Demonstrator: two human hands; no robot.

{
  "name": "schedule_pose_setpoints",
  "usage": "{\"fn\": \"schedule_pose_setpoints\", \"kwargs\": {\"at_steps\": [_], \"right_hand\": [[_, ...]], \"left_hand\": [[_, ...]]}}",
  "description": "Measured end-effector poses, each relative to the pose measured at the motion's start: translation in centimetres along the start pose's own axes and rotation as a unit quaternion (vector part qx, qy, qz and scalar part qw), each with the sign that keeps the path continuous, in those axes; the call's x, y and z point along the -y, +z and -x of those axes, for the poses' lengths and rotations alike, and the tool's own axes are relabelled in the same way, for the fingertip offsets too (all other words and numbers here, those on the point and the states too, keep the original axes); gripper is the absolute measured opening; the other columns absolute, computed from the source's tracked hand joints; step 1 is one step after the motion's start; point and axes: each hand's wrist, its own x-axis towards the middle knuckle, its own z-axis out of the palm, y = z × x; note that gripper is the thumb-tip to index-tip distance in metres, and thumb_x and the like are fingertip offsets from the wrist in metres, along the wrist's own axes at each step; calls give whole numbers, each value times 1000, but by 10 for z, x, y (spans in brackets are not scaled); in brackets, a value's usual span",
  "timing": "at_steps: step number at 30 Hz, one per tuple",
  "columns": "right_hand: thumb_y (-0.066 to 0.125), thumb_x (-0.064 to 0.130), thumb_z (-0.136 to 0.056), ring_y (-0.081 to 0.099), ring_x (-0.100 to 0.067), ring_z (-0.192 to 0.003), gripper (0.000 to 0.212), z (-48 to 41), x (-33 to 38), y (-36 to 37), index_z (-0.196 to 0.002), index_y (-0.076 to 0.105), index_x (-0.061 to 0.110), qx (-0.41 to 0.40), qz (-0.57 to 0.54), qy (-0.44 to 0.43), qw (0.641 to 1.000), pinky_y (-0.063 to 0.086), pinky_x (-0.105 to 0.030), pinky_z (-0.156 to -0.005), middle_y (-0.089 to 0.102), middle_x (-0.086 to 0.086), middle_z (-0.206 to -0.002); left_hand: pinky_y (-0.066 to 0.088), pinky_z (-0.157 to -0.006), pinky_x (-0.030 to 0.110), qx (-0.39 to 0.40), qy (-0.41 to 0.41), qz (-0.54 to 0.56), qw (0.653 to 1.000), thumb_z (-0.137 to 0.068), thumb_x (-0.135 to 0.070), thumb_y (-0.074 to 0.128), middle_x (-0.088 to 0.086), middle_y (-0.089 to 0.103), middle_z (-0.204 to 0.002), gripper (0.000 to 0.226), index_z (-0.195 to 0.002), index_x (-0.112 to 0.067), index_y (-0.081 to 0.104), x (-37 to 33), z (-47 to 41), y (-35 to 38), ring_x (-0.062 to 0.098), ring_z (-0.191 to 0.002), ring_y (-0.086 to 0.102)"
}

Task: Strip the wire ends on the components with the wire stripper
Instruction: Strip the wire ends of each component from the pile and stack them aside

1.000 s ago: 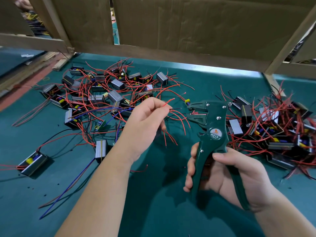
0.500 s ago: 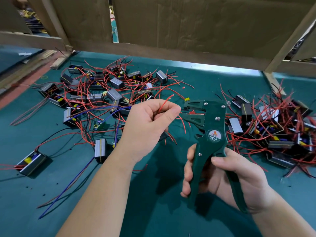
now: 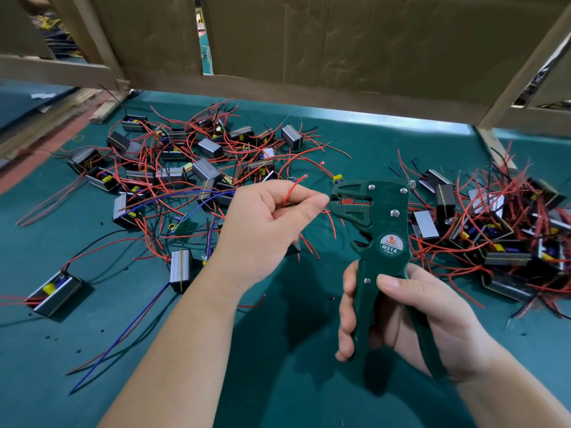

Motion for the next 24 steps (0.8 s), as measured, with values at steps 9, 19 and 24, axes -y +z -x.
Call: {"fn": "schedule_pose_setpoints", "kwargs": {"at_steps": [9,19,24], "right_hand": [[77,45,-72,58,-33,-53,43,-1,-3,8,-84,61,7,-42,-13,13,999,50,-48,-59,56,-22,-66],[86,37,-55,63,-36,-68,47,-8,4,8,-87,67,8,-114,-113,-117,980,55,-51,-68,61,-20,-78],[84,33,-54,63,-43,-75,62,-5,3,4,-104,69,1,-94,-87,-136,982,53,-57,-74,63,-28,-100]], "left_hand": [[36,-46,12,22,-6,-21,1000,-83,-27,64,-13,51,-48,8,-80,-25,71,-3,0,-3,2,-43,42],[41,-53,23,35,-34,-170,984,-99,-21,50,7,67,-63,43,-61,-31,68,4,0,-1,11,-54,53],[52,-67,16,5,-101,72,992,-100,-4,43,-4,67,-66,24,-89,-13,62,2,-1,7,10,-67,68]]}}
